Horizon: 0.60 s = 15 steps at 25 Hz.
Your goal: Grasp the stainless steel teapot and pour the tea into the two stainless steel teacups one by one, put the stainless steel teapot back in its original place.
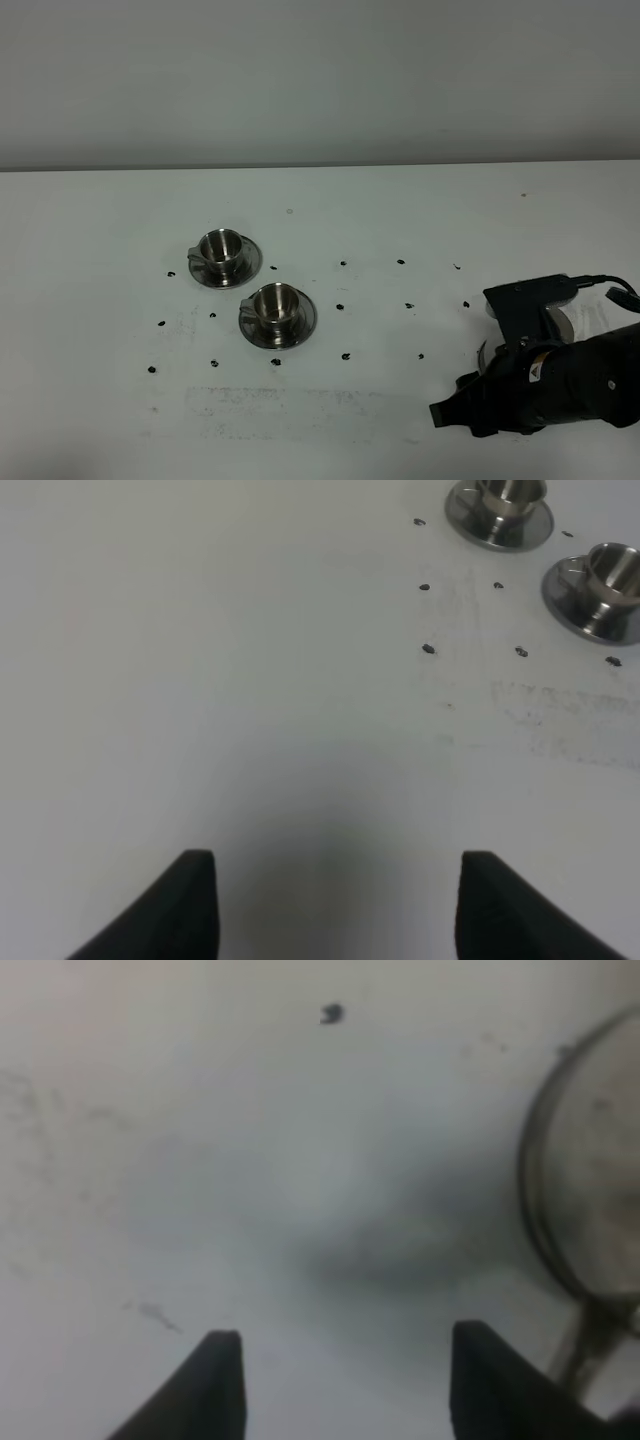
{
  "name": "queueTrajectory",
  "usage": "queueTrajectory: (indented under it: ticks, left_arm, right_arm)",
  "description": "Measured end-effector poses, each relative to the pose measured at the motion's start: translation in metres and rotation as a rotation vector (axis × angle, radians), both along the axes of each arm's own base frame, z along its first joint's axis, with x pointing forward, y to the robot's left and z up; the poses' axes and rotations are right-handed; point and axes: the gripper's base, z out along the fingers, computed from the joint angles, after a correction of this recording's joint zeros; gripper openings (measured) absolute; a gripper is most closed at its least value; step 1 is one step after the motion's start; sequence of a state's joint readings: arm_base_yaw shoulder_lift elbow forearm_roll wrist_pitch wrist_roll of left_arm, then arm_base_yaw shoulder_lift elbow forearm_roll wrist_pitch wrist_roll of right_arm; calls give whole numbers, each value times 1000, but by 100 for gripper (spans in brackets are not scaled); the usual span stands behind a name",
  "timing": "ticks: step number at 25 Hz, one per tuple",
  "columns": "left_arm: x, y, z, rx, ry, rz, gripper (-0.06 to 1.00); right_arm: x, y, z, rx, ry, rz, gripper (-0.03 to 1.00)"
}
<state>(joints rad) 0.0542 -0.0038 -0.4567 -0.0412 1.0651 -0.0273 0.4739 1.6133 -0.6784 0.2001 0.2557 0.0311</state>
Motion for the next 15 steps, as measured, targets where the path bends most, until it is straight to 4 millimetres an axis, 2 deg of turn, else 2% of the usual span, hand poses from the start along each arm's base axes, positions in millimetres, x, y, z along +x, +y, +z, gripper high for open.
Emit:
queueTrajectory:
  ticks: [15]
  left_arm:
    - [0, 0, 0, 0, 0, 0, 50]
  right_arm:
    - [4, -20, -2, -37, 51, -79, 46]
